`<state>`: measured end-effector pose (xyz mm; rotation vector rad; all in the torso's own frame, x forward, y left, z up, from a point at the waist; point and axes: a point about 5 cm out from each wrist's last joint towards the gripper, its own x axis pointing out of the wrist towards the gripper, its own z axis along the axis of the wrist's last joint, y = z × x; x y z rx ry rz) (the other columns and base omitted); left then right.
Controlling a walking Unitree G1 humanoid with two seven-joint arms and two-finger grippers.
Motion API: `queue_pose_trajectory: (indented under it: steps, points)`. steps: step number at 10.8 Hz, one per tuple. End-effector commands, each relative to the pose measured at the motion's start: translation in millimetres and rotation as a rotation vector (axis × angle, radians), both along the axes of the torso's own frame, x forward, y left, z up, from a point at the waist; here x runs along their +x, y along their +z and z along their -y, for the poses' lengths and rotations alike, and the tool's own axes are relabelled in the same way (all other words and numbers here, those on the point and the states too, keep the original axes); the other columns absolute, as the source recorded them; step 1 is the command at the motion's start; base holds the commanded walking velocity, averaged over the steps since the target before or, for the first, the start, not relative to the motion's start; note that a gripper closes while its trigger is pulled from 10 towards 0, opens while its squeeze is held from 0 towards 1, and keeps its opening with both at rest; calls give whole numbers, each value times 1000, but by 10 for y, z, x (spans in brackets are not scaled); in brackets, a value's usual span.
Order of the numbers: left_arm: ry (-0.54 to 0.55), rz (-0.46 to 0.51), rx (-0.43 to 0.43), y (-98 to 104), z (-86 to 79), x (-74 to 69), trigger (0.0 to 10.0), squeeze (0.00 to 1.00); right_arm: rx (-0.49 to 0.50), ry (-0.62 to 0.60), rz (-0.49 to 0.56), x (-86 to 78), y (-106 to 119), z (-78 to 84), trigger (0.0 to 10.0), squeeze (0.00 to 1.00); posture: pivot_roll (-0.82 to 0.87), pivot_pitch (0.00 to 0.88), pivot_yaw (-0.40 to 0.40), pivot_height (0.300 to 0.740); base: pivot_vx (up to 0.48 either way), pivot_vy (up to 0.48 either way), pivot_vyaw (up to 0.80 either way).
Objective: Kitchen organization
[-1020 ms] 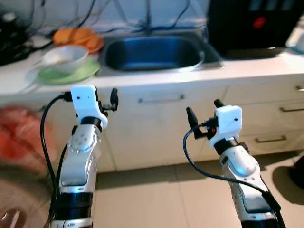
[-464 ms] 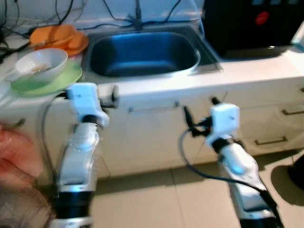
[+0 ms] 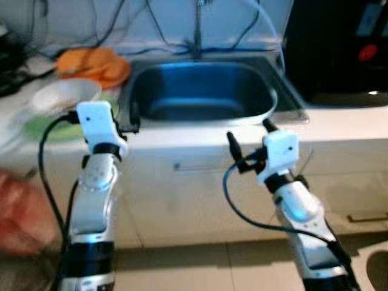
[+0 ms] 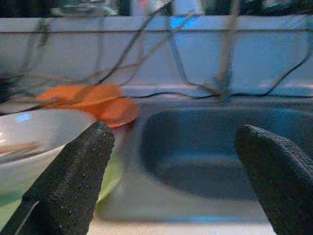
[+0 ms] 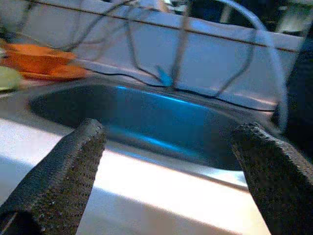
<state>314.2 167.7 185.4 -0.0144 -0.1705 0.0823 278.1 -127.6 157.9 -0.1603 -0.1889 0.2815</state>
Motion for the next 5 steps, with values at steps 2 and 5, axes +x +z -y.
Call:
queue_pose_trajectory:
  steps: [2, 5]
  points:
    - [-22, 18, 8, 47, 77, 8, 10000, 0, -11, -25, 1, -2, -5, 68, 10000, 0, 99, 0, 46, 740, 461, 0, 0]
    - [-25, 19, -8, 39, 77, 14, 10000, 0, -15, -22, 3, 6, -5, 66, 10000, 0, 101, 0, 44, 740, 151, 0, 183]
